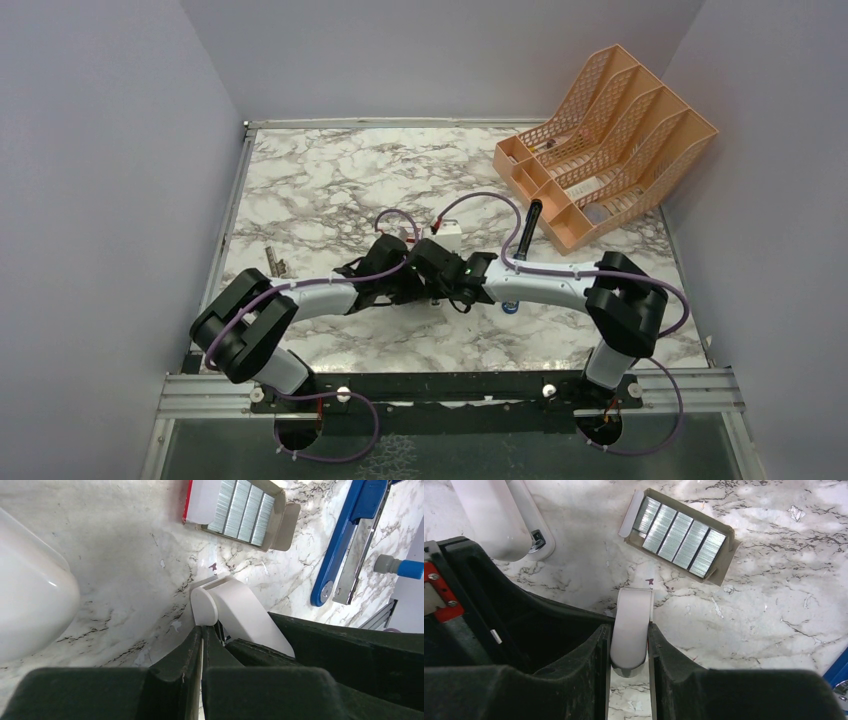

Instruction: Load the staples into the stapler

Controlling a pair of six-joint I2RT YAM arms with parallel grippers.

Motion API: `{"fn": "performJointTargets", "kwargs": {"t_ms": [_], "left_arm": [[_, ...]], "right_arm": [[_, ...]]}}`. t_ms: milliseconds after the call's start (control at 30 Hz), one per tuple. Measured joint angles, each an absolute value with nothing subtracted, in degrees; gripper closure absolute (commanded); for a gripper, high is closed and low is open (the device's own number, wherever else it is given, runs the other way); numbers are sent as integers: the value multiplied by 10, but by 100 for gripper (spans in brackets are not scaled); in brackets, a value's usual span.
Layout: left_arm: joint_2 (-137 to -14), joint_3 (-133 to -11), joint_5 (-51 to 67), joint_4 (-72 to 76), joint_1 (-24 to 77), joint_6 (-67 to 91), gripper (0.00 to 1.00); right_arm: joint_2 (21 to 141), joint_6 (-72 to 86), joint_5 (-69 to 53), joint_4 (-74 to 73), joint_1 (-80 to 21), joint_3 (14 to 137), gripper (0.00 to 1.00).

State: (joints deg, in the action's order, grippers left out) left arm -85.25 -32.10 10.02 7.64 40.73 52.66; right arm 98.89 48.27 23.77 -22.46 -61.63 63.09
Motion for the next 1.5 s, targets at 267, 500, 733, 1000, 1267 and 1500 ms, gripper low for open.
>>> {"fn": "performJointTargets", "kwargs": {"t_ms": [267, 500, 733, 1000, 1267, 1500], "left_arm": [[-844, -316, 98, 77, 405, 528, 96], [-843, -309, 95, 71, 402, 529, 91], [-819, -301, 83, 60, 396, 529, 83], [-776, -290, 67, 33, 367, 529, 79], [-753, -282, 60, 23, 337, 529, 79], [-753, -278, 60, 21, 333, 528, 79]], "right_arm": [[989, 496, 238, -214, -627, 607, 66], [1002, 501, 222, -196, -635, 588, 57], [992, 510, 213, -199, -635, 588, 43], [960, 514, 212, -226, -637, 590, 51], [985, 522, 212, -267, -638, 622, 64], [1002, 521, 212, -281, -638, 635, 74]]}}
